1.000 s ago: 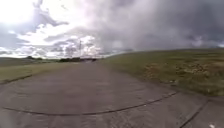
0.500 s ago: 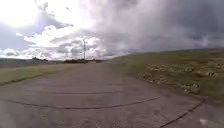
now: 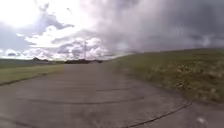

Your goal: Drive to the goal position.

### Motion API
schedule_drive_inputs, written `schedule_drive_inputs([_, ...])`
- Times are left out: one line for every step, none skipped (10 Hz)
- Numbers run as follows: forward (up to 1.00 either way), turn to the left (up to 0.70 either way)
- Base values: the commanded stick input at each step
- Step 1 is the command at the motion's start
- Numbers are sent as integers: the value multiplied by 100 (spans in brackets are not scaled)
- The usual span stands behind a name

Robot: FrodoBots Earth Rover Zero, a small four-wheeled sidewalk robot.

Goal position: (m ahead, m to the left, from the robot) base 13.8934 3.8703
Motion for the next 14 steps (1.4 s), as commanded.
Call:
schedule_drive_inputs([100, 0])
schedule_drive_inputs([100, 0])
schedule_drive_inputs([100, 0])
schedule_drive_inputs([100, 0])
schedule_drive_inputs([100, 0])
schedule_drive_inputs([100, 0])
schedule_drive_inputs([100, 0])
schedule_drive_inputs([100, 0])
schedule_drive_inputs([100, 0])
schedule_drive_inputs([100, 0])
schedule_drive_inputs([100, 0])
schedule_drive_inputs([100, 0])
schedule_drive_inputs([100, 0])
schedule_drive_inputs([100, 4])
